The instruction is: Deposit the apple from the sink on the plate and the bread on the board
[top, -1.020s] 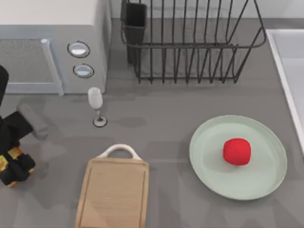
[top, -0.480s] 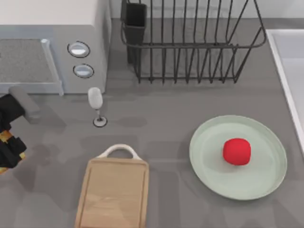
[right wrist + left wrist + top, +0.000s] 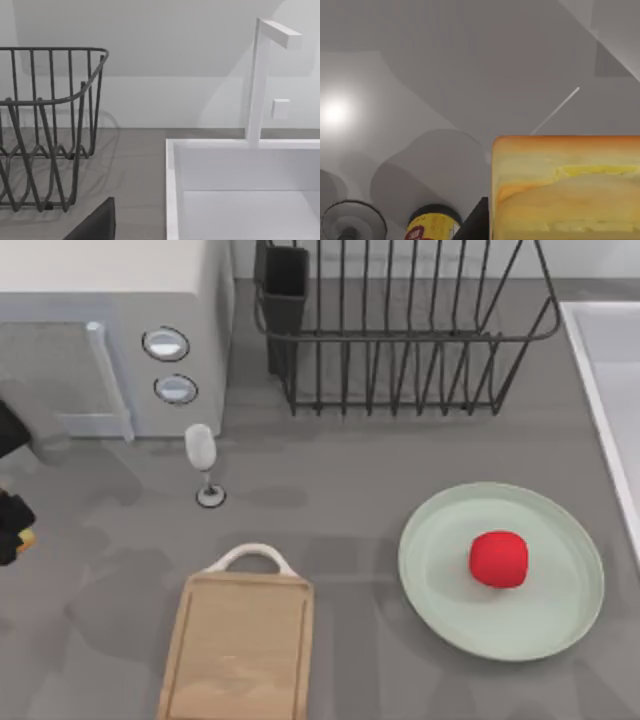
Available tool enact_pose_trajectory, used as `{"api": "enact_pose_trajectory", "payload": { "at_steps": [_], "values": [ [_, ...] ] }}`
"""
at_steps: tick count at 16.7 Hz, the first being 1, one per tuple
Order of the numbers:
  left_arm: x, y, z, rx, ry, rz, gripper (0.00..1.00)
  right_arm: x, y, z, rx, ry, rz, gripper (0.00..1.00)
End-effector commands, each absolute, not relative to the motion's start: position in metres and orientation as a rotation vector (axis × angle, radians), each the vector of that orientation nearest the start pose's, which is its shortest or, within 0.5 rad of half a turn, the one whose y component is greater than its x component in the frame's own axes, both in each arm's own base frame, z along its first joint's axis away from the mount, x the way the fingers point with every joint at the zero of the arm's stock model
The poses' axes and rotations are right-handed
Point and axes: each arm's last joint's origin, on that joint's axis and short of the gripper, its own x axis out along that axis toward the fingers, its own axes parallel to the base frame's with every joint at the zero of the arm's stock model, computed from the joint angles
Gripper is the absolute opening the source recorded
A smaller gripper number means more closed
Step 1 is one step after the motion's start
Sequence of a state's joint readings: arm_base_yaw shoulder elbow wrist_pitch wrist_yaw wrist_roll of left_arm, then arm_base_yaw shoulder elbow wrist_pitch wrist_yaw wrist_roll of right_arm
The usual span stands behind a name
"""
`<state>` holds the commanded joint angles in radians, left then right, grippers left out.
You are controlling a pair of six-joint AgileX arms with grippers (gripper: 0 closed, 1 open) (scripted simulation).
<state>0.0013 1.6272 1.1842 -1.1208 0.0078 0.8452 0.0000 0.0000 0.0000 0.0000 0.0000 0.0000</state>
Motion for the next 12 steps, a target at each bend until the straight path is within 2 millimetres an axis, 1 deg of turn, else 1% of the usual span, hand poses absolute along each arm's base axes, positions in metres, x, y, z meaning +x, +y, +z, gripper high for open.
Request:
{"api": "enact_pose_trajectory", "payload": {
  "at_steps": [3,6,9,12],
  "values": [
    [0.289,0.002,0.212,0.650,1.463,-0.657,0.00,0.106,-0.001,0.160,0.000,0.000,0.000,1.00],
    [0.292,-0.007,0.212,0.617,1.471,-0.603,0.00,0.106,-0.001,0.160,0.000,0.000,0.000,1.00],
    [0.295,-0.025,0.211,0.536,1.485,-0.490,0.00,0.106,-0.001,0.160,0.000,0.000,0.000,1.00],
    [0.298,-0.049,0.210,0.398,1.497,-0.325,0.00,0.106,-0.001,0.160,0.000,0.000,0.000,1.00]
  ]
}}
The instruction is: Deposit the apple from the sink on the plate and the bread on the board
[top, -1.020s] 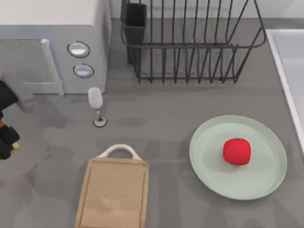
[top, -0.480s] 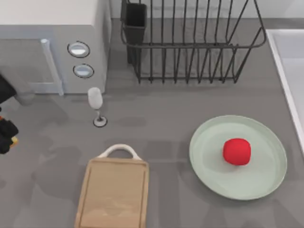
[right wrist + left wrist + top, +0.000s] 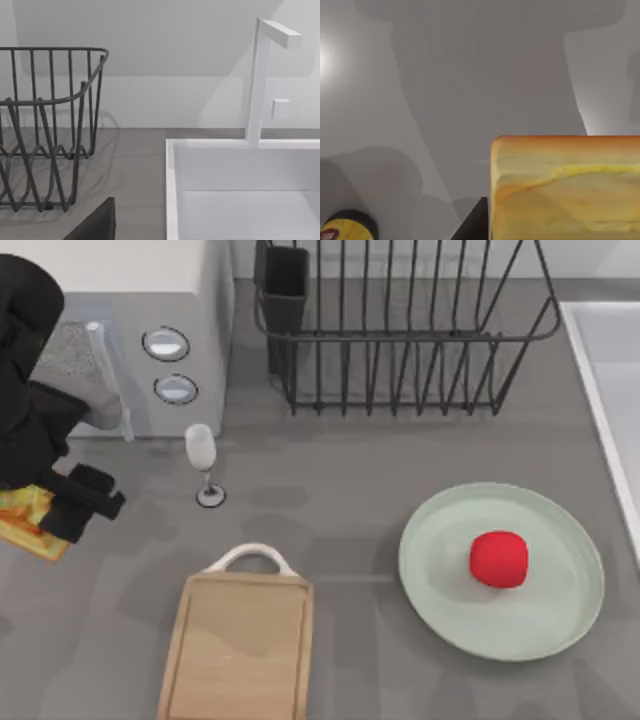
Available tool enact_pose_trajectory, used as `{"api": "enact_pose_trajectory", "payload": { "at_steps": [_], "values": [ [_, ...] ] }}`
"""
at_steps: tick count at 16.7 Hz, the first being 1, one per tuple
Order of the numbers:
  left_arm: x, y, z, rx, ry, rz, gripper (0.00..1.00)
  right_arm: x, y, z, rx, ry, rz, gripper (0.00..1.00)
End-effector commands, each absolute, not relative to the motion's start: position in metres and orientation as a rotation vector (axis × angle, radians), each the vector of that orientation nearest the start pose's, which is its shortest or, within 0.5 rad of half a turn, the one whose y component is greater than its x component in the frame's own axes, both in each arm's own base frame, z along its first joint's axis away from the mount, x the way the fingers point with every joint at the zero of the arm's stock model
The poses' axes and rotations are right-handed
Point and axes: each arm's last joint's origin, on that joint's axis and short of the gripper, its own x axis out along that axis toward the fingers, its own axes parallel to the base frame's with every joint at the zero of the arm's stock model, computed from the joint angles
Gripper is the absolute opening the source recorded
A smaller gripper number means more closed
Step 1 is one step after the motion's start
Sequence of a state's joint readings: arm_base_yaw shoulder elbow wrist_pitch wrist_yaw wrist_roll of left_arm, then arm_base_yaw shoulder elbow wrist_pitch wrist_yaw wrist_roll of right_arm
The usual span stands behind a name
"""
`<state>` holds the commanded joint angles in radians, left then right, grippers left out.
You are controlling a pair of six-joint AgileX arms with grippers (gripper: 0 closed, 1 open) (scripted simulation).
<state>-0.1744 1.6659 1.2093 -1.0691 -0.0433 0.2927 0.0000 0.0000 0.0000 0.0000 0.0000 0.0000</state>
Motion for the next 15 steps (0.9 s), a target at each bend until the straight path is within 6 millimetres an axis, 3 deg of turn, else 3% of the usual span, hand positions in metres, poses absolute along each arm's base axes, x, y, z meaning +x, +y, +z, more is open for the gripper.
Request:
{"api": "enact_pose_trajectory", "payload": {
  "at_steps": [7,15],
  "values": [
    [0.292,-0.113,0.204,-0.131,1.470,0.184,0.00,0.106,-0.001,0.160,0.000,0.000,0.000,1.00],
    [0.267,-0.173,0.193,-0.811,1.344,0.789,0.00,0.106,-0.001,0.160,0.000,0.000,0.000,1.00]
  ]
}}
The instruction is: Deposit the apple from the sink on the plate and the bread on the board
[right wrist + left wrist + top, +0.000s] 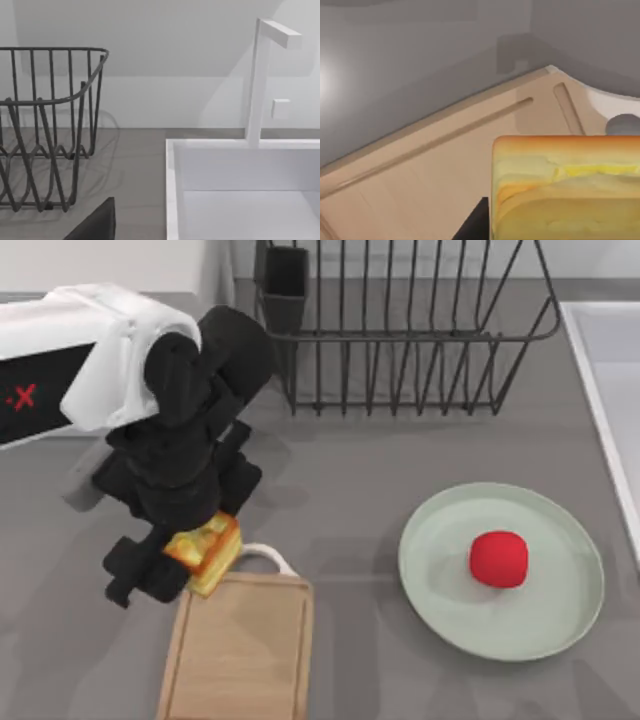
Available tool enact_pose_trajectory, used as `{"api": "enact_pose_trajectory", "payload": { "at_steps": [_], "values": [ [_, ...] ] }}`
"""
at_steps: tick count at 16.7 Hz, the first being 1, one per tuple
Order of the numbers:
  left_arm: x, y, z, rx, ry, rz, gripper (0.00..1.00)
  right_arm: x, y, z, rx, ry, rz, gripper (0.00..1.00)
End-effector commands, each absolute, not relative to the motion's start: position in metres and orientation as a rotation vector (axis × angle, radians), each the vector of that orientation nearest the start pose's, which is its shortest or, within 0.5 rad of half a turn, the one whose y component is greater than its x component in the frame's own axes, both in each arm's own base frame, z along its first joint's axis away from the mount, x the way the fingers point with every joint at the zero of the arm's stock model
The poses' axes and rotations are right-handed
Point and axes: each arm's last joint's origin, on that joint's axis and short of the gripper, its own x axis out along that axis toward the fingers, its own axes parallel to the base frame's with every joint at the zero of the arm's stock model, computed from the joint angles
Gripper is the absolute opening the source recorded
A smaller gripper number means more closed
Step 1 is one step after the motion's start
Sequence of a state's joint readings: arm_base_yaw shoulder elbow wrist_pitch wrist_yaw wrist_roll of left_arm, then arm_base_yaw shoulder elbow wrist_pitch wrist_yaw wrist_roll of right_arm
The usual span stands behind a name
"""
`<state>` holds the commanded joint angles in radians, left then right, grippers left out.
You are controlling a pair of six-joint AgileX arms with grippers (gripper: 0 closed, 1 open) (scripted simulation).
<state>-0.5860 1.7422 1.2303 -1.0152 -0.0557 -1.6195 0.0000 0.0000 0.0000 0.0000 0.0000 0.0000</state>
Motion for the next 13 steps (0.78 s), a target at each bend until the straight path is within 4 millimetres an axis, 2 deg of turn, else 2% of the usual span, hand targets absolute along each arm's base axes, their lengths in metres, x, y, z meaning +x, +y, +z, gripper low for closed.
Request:
{"api": "enact_pose_trajectory", "payload": {
  "at_steps": [4,7,13],
  "values": [
    [0.254,-0.191,0.188,-1.042,1.270,1.027,0.00,0.106,-0.001,0.160,0.000,0.000,0.000,1.00],
    [0.247,-0.198,0.185,-1.143,1.230,1.142,0.00,0.106,-0.001,0.160,0.000,0.000,0.000,1.00],
    [0.244,-0.201,0.184,-1.190,1.210,1.200,0.00,0.106,-0.001,0.160,0.000,0.000,0.000,1.00]
  ]
}}
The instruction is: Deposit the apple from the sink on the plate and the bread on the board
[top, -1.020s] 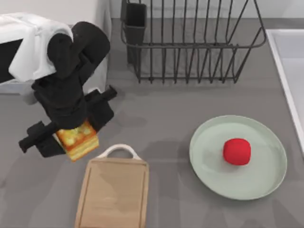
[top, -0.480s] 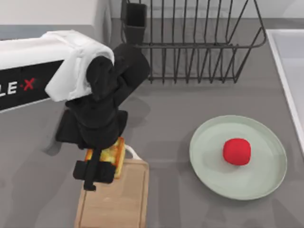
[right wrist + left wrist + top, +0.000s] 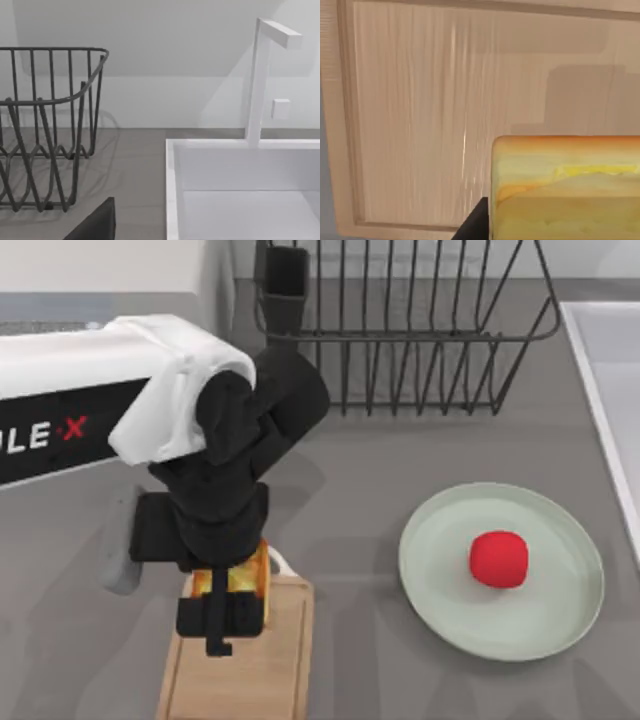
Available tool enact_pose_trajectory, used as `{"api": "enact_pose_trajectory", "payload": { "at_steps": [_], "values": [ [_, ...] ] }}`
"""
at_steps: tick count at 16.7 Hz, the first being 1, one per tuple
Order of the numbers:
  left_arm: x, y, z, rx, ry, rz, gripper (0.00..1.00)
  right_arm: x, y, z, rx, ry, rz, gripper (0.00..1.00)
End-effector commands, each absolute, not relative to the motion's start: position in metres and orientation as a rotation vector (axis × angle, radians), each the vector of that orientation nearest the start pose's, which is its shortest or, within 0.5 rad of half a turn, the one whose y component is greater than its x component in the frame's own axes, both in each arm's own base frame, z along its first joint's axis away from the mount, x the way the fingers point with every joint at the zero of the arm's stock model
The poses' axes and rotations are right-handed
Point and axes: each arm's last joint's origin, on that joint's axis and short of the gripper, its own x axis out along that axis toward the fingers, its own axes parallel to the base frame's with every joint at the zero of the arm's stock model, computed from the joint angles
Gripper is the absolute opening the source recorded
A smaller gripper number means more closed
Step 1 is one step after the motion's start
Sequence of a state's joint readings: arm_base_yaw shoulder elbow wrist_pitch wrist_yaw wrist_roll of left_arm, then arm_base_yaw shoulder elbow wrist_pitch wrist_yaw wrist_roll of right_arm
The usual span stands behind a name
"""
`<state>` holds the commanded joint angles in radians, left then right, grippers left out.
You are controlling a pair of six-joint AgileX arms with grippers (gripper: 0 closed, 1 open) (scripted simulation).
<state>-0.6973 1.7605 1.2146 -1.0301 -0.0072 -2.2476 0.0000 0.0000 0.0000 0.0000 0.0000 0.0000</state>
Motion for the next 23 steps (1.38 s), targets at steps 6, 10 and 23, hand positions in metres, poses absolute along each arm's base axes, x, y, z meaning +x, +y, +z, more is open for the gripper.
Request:
{"api": "enact_pose_trajectory", "payload": {
  "at_steps": [6,10,23],
  "values": [
    [0.245,-0.200,0.182,-1.201,1.207,1.190,0.00,0.106,-0.001,0.160,0.000,0.000,0.000,1.00],
    [0.246,-0.202,0.171,-1.214,1.206,1.177,0.00,0.106,-0.001,0.160,0.000,0.000,0.000,1.00],
    [0.243,-0.201,0.139,-1.190,1.210,1.200,0.08,0.106,-0.001,0.160,0.000,0.000,0.000,1.00]
  ]
}}
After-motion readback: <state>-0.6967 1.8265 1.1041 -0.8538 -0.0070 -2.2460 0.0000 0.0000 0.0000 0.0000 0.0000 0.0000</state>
